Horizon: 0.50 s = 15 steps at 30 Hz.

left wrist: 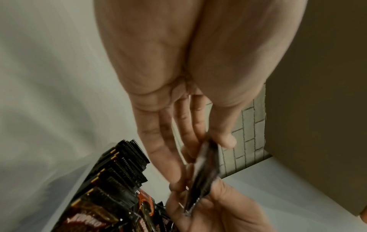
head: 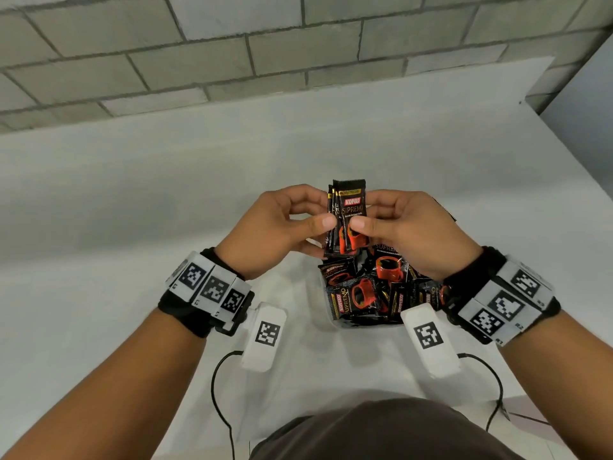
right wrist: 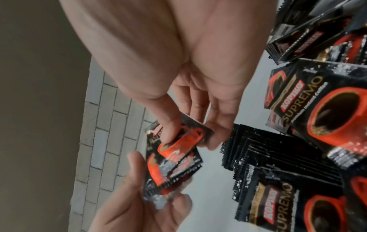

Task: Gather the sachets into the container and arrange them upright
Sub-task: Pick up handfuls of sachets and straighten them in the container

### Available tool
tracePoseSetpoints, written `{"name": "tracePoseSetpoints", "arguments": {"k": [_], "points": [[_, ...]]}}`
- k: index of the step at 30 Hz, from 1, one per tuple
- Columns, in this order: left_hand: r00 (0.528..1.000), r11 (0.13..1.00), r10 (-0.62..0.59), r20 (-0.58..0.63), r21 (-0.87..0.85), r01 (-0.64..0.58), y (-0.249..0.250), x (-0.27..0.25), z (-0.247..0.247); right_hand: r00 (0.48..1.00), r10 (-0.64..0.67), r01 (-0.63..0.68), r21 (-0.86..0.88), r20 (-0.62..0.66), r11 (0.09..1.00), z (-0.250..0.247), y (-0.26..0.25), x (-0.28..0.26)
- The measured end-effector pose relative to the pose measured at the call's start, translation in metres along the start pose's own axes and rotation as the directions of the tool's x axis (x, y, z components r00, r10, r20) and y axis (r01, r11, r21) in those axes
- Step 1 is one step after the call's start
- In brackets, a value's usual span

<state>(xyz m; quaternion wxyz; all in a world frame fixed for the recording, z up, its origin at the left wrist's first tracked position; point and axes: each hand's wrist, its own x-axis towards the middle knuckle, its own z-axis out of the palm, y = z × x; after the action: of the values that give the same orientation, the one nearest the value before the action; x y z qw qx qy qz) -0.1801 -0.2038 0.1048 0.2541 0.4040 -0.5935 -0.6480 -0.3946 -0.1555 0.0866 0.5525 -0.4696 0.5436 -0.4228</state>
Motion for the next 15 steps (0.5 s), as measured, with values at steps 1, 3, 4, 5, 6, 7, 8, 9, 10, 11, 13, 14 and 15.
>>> {"name": "tracePoseSetpoints", "arguments": {"k": [1, 3, 4, 5, 6, 7, 8, 9, 10, 11, 13, 14, 15], "points": [[0.999, 1.000, -0.017, 0.035, -0.012, 0.017, 0.000, 0.000, 0.001, 1.000, 0.006, -0.007, 0.033, 0.015, 0.999, 0.001, -0.001, 0.000], [0.993, 0.996, -0.065, 0.103, -0.054, 0.071, -0.001, -0.001, 0.005, 1.000, -0.004, 0.003, 0.030, 0.015, 1.000, 0.005, -0.004, -0.001], [0.988, 0.989, -0.090, 0.126, -0.103, 0.104, -0.002, -0.001, 0.009, 1.000, -0.014, 0.014, 0.003, -0.002, 1.000, 0.008, -0.005, -0.002], [0.984, 0.979, -0.107, 0.139, -0.157, 0.129, -0.002, 0.000, 0.012, 0.999, -0.023, 0.023, -0.028, -0.027, 0.999, 0.010, -0.007, -0.002], [0.983, 0.969, -0.117, 0.140, -0.200, 0.143, -0.003, 0.000, 0.015, 0.998, -0.033, 0.030, -0.057, -0.056, 0.998, 0.013, -0.009, -0.002], [0.984, 0.961, -0.118, 0.134, -0.235, 0.148, -0.004, 0.001, 0.018, 0.996, -0.042, 0.036, -0.072, -0.082, 0.997, 0.015, -0.009, -0.002], [0.986, 0.952, -0.118, 0.122, -0.269, 0.147, -0.004, 0.002, 0.020, 0.994, -0.048, 0.041, -0.071, -0.101, 0.997, 0.016, -0.009, -0.002], [0.987, 0.940, -0.121, 0.108, -0.306, 0.149, -0.004, 0.003, 0.021, 0.992, -0.053, 0.046, -0.066, -0.113, 0.997, 0.018, -0.010, -0.002], [0.987, 0.933, -0.128, 0.097, -0.327, 0.153, -0.004, 0.003, 0.021, 0.991, -0.064, 0.055, -0.077, -0.118, 0.996, 0.019, -0.010, -0.002], [0.987, 0.931, -0.134, 0.088, -0.330, 0.156, -0.004, 0.004, 0.021, 0.990, -0.081, 0.067, -0.117, -0.118, 0.991, 0.019, -0.010, -0.003], [0.988, 0.945, -0.138, 0.072, -0.288, 0.153, -0.003, 0.004, 0.019, 0.986, -0.121, 0.088, -0.266, -0.111, 0.960, 0.016, -0.013, -0.003], [0.988, 0.956, -0.135, 0.070, -0.253, 0.149, -0.002, 0.004, 0.018, 0.983, -0.144, 0.098, -0.332, -0.114, 0.938, 0.013, -0.017, -0.003], [0.989, 0.967, -0.130, 0.075, -0.213, 0.143, -0.002, 0.004, 0.017, 0.978, -0.172, 0.118, -0.368, -0.118, 0.922, 0.009, -0.021, -0.003]]}}
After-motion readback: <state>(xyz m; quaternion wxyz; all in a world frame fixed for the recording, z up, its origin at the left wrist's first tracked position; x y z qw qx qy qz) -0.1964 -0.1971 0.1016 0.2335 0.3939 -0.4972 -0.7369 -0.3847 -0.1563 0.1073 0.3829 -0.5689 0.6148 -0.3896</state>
